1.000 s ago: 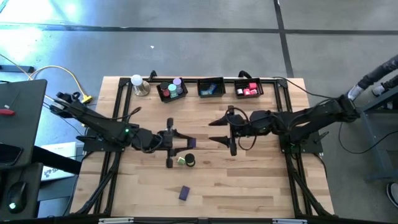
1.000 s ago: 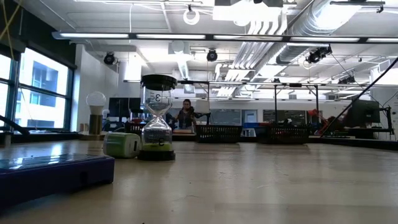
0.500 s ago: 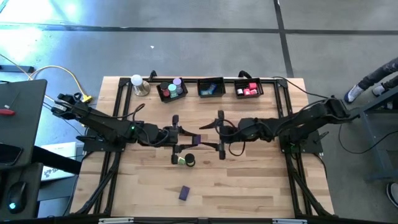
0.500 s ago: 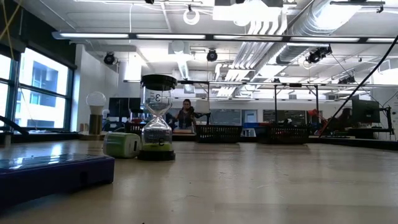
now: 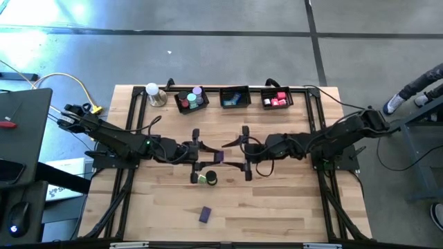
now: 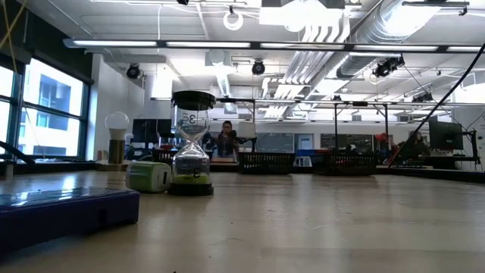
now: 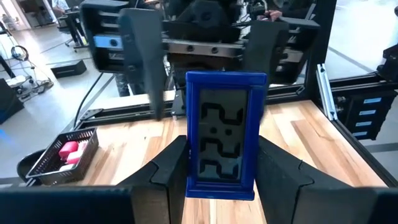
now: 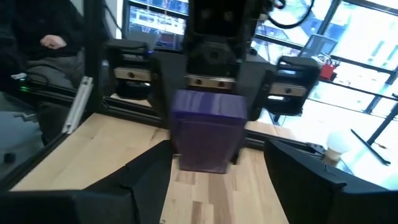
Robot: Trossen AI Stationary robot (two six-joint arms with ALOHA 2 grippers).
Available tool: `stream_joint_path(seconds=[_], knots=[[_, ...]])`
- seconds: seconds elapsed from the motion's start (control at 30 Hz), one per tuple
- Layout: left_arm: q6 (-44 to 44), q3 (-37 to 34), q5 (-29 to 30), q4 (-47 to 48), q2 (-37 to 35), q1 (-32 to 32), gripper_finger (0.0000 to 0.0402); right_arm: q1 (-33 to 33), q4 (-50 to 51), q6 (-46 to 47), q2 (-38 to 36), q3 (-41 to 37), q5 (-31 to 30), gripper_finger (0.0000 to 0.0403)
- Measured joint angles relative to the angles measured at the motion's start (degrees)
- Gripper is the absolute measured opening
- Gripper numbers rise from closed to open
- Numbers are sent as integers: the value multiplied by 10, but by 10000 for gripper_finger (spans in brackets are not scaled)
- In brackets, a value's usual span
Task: Pick & Place Office items
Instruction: Put the top purple digital clock into the middle black bin
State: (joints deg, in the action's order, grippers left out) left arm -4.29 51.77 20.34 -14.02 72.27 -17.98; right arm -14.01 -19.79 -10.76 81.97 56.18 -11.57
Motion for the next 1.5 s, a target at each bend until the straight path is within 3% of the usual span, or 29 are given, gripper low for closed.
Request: stream_joint_path(seconds=[0.9, 1.5], knots=[[1, 0, 0, 0, 0, -1, 135, -8, -32, -42, 0, 0, -2, 245], [-1, 0, 0, 0, 0, 3, 135, 11, -45, -45, 0, 0, 32, 245]])
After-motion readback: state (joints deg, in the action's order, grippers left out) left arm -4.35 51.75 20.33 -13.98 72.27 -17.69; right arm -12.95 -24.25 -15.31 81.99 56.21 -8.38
